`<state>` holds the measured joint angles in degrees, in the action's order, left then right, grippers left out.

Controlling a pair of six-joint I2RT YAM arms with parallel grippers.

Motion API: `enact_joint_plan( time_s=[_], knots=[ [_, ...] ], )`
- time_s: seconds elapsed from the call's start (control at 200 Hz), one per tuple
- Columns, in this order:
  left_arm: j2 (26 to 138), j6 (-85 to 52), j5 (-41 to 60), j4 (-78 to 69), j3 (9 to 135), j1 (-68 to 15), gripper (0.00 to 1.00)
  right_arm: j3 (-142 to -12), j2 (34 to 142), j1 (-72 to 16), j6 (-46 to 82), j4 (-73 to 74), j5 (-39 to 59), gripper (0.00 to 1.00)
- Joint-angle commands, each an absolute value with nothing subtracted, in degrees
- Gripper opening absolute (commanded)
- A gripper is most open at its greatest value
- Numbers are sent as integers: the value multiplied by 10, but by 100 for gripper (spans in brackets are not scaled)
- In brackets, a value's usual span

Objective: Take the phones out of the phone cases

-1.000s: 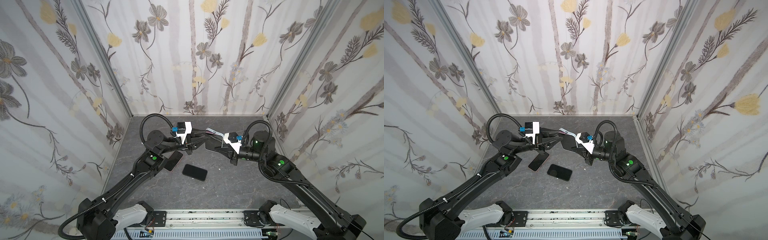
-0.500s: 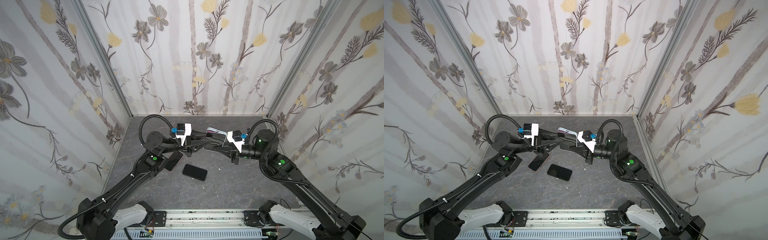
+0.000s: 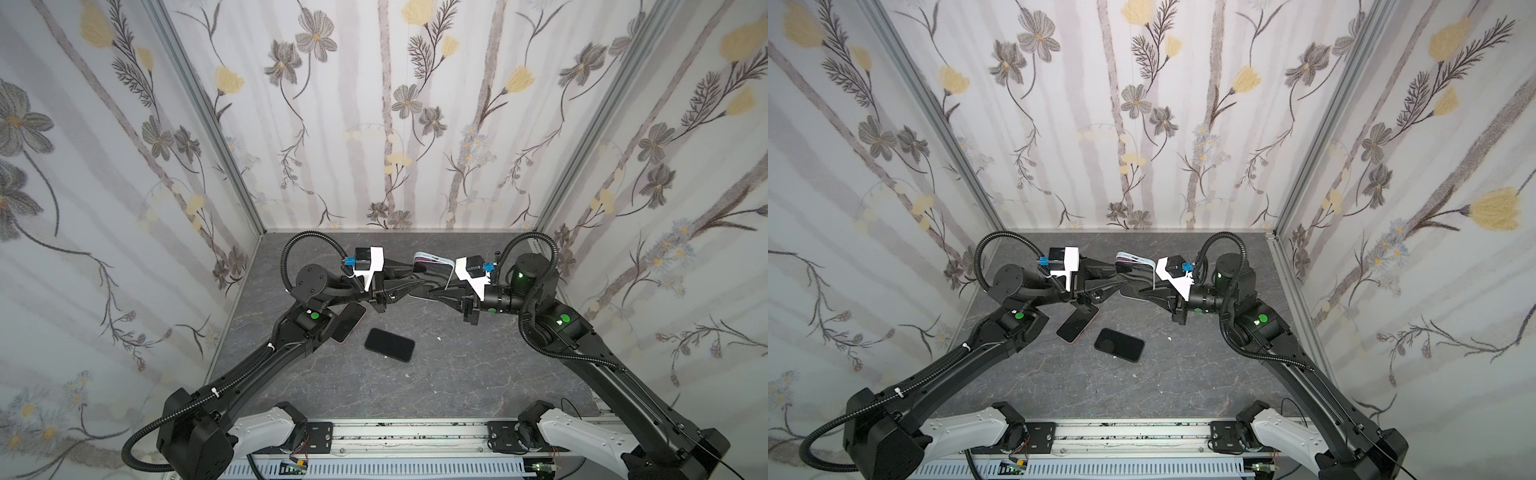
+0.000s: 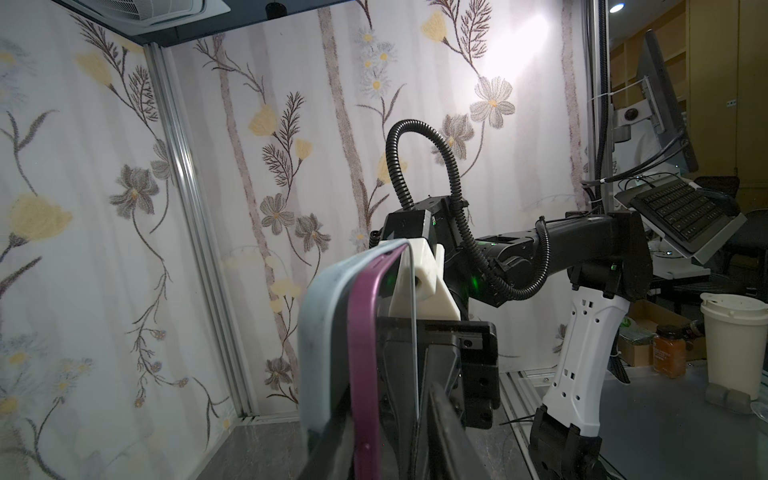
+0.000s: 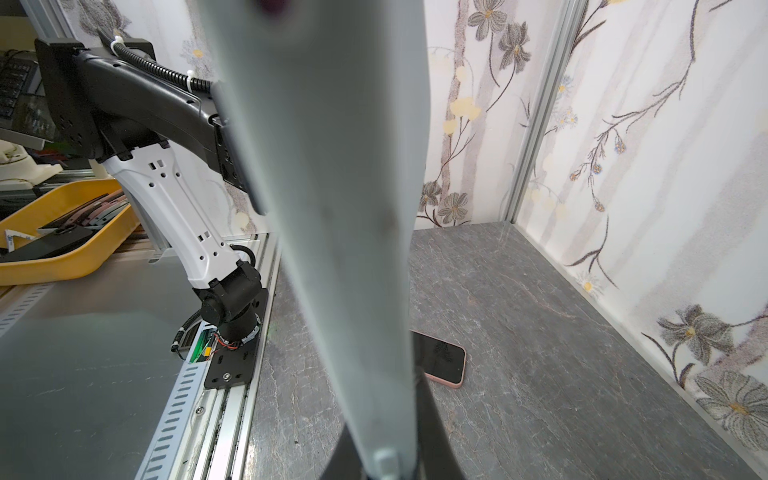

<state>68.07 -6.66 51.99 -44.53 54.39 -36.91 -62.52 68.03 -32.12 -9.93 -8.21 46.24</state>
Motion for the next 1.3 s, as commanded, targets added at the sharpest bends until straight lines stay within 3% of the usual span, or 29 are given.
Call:
enact_joint_plan(
  time_s=[0.0,0.535,0.779,1.064,1.294],
  knots=[
    [689,-78,612,-361,530,-376,27,-660,687,-321,-103,18,443,0],
    [692,-70,597,-362,533,-373,0,-689,714,-321,-128,-43,450,0],
    [679,-60,578,-361,530,-368,0,-678,712,-321,-134,-53,456,0],
    [661,-54,549,-361,523,-339,0,-627,667,-315,-152,-92,401,55],
    [658,-14,535,-333,522,-321,0,-579,605,-304,-126,-90,310,63]
  ],
)
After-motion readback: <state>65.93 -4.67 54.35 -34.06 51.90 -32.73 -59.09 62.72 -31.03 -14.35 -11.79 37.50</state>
